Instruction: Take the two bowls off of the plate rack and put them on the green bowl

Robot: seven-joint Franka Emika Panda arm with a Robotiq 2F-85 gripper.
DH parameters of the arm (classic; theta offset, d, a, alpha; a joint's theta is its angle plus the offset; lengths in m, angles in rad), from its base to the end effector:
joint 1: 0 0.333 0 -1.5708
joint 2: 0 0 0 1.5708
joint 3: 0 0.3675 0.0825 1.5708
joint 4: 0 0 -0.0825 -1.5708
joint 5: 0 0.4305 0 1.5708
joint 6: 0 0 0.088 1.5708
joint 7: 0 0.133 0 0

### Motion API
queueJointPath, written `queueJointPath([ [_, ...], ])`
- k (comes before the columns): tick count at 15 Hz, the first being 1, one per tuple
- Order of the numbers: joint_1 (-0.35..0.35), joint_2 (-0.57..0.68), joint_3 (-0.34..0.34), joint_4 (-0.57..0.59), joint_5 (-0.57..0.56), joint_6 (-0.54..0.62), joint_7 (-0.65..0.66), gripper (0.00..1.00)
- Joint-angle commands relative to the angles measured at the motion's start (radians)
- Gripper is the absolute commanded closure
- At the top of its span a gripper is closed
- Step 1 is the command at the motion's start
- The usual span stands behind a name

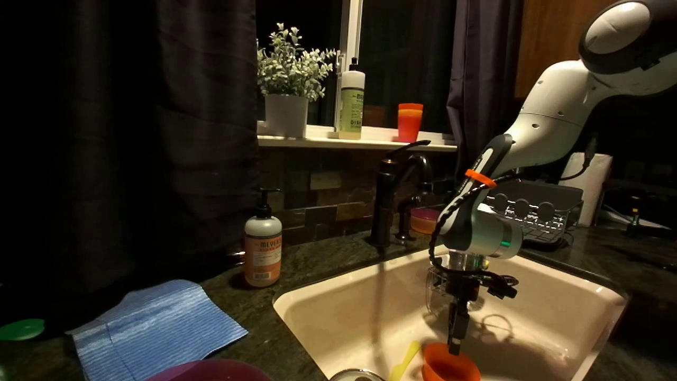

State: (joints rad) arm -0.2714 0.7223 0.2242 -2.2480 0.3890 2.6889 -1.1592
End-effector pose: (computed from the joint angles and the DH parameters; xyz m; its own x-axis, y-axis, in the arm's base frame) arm 0.5114 -0.0107 0.0004 0.7697 0.6358 0.0575 0.6058 -0.6991 -0.3797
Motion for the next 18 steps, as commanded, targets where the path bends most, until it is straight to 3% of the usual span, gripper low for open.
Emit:
queueJointPath([
  [1, -0.024, 0.048, 0.025, 0.032, -0.029, 0.02, 0.03, 0.94],
  [3, -0.04, 0.043, 0.037, 0.038, -0.022, 0.007, 0.036, 1.0],
  [10, -0.111, 0.003, 0.068, 0.05, -0.007, -0.067, 0.057, 0.99],
  [18, -0.043, -0.156, 0.012, 0.003, 0.015, -0.394, 0.221, 0.99],
])
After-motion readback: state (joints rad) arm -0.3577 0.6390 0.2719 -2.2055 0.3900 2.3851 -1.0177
